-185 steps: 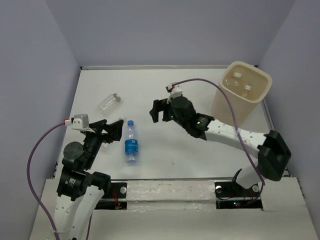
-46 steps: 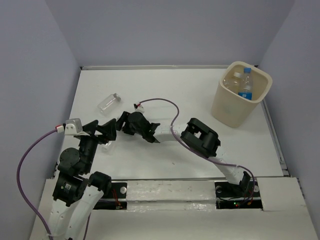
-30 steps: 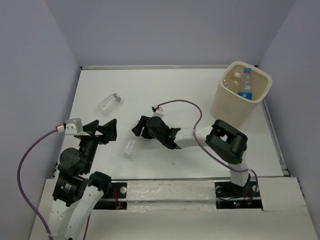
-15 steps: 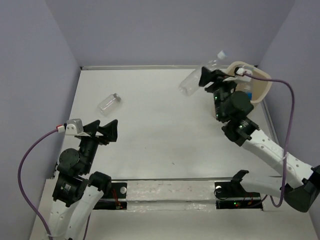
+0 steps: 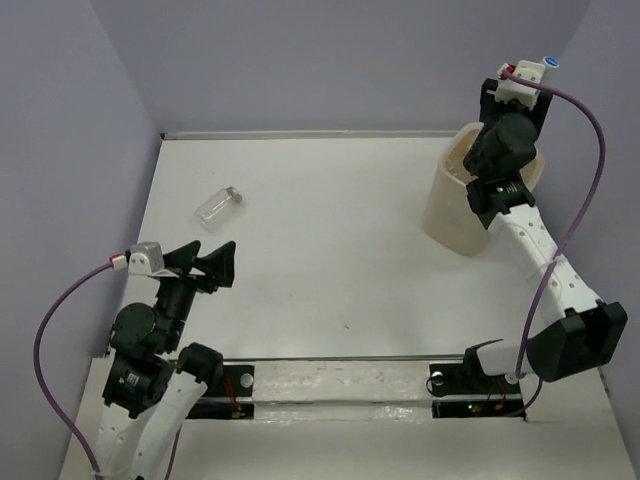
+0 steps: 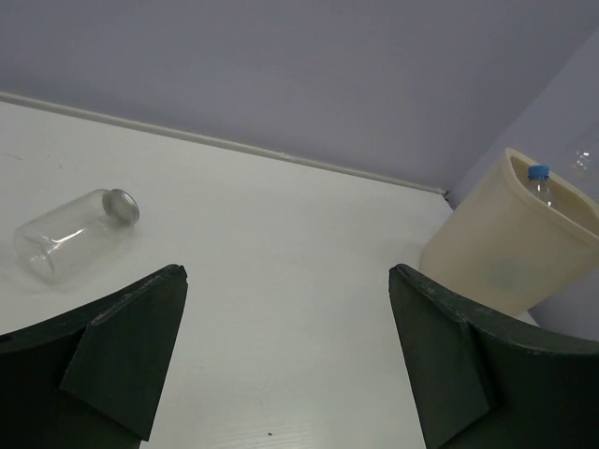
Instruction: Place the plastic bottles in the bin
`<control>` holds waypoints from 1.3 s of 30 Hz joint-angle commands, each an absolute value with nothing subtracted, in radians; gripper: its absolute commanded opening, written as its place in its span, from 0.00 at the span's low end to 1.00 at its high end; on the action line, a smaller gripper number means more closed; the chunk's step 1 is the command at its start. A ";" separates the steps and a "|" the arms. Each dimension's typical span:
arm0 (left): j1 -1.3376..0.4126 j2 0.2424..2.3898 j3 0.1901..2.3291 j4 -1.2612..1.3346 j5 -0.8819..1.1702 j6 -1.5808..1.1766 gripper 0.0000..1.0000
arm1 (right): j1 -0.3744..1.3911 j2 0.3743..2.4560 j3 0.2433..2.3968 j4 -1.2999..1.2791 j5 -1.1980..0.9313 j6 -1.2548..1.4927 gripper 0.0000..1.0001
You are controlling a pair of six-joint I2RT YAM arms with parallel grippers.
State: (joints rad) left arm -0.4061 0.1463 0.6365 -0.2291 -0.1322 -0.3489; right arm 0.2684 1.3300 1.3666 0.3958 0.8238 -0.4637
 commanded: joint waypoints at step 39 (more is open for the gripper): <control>-0.419 0.167 0.641 -0.187 -0.115 -0.333 0.99 | 0.221 1.388 1.138 0.117 0.617 -0.210 0.94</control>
State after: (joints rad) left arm -0.4133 0.1467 0.6361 -0.2287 -0.1307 -0.3489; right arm 0.2092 1.3655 1.0889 0.3061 0.6762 -0.3134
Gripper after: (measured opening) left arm 0.990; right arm 0.821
